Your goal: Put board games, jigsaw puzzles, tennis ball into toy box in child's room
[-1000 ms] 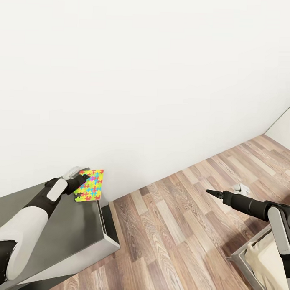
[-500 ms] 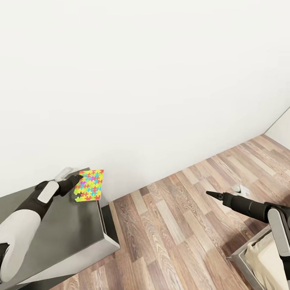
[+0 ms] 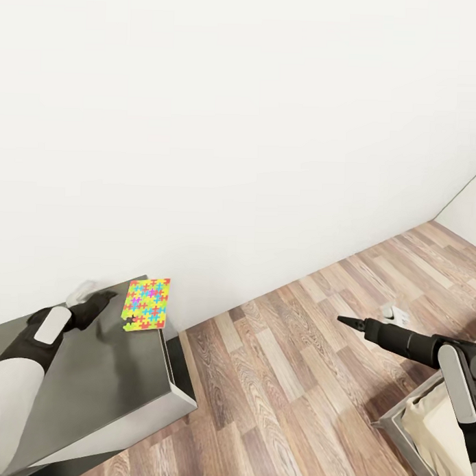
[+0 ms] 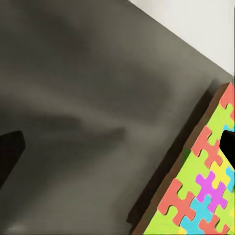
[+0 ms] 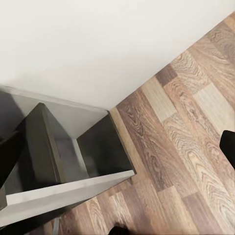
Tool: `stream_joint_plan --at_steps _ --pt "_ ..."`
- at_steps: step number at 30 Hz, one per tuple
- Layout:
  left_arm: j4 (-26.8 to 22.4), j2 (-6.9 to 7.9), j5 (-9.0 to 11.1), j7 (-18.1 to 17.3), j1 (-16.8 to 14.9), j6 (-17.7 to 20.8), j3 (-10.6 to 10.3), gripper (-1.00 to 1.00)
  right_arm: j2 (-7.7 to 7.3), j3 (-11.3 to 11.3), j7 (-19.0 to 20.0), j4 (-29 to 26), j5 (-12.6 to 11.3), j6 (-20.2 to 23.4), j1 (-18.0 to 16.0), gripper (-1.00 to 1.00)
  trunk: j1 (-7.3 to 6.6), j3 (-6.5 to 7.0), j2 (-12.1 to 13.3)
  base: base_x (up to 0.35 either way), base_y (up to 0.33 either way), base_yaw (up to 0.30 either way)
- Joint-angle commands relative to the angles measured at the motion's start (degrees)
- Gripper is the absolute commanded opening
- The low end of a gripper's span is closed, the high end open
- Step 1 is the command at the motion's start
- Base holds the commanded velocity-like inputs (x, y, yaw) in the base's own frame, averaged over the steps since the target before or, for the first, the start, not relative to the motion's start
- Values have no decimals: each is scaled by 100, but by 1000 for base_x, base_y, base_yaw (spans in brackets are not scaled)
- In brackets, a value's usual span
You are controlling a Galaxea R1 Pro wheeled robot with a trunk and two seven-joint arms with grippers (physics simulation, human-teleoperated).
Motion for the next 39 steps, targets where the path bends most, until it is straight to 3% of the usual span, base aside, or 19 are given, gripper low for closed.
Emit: stream_joint_plan --at_steps 1,6,7,11,22,39 --pt "-15 -1 63 45 0 35 12 100 1 -8 45 -1 32 28 -5 100 3 -9 -10 0 0 0" --pt "-659 40 68 -187 285 379 261 100 27 -6 43 52 41 23 -4 100 3 -9 -10 0 0 0" --pt "-978 40 69 -271 412 547 344 100 33 -3 43 95 42 21 -5 100 3 -9 -10 0 0 0" --pt "-1096 171 5 -240 274 411 472 100 163 2 32 -2 23 28 -14 100 3 -9 -10 0 0 0" --pt "-1386 521 5 -240 -6 371 482 100 218 2 32 -2 23 28 -14 100 3 -9 -10 0 0 0" --pt "-1386 521 5 -240 -6 371 482 100 218 2 32 -2 23 28 -14 100 3 -9 -10 0 0 0"
